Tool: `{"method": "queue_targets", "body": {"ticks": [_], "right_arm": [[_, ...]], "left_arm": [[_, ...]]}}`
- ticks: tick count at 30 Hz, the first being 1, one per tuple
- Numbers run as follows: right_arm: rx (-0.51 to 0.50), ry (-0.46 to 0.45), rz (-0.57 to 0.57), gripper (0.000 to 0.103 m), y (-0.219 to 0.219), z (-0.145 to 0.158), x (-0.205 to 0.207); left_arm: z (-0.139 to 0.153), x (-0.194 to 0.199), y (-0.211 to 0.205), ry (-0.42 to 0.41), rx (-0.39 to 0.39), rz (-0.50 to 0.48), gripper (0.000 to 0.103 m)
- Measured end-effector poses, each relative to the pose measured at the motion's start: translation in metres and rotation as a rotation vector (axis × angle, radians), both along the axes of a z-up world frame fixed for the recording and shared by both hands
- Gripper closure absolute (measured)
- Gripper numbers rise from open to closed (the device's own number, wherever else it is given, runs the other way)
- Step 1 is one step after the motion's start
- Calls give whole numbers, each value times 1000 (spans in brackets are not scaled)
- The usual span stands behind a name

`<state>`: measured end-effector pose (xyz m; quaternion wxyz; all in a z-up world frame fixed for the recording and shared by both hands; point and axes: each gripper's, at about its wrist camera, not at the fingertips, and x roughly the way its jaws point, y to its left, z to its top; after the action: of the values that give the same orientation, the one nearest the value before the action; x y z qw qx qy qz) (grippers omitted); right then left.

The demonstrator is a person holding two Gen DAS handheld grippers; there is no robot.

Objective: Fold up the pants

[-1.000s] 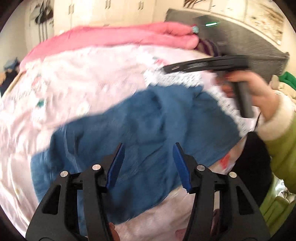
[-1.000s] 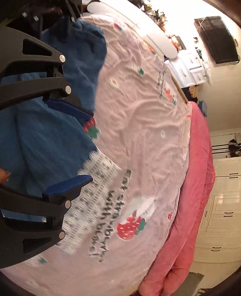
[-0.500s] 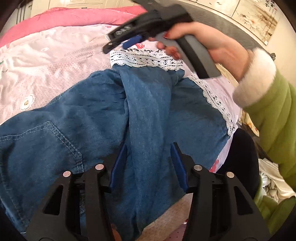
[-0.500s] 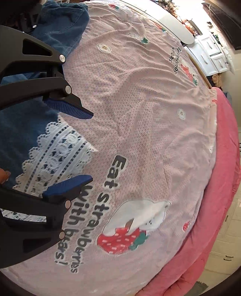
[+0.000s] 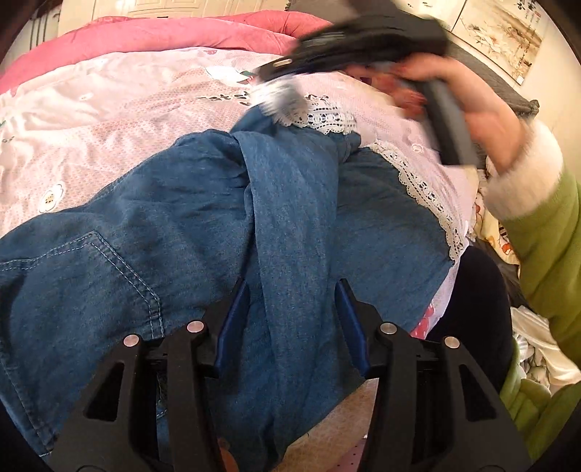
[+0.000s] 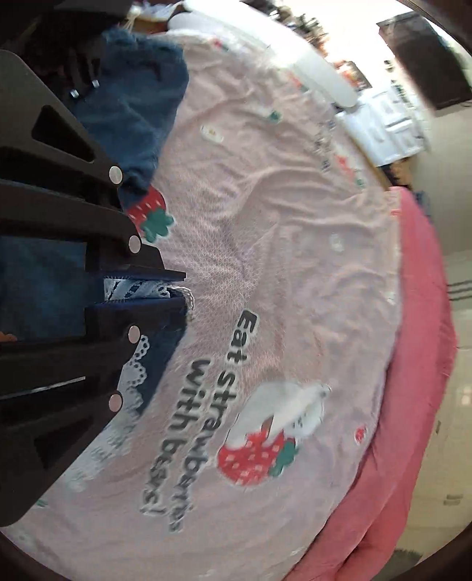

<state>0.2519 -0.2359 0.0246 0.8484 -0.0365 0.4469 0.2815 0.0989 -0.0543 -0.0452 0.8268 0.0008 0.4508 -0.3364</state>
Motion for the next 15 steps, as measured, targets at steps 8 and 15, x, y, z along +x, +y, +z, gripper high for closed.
{"method": "queue_targets", "body": {"ticks": [8, 15], "right_arm": [[204, -52, -131, 95, -124, 19, -99], [256, 56, -228, 95, -176, -29, -140]], "left_arm": [[2, 1, 6, 7, -20, -3, 62], [9, -8, -5, -19, -9, -43, 68]]}}
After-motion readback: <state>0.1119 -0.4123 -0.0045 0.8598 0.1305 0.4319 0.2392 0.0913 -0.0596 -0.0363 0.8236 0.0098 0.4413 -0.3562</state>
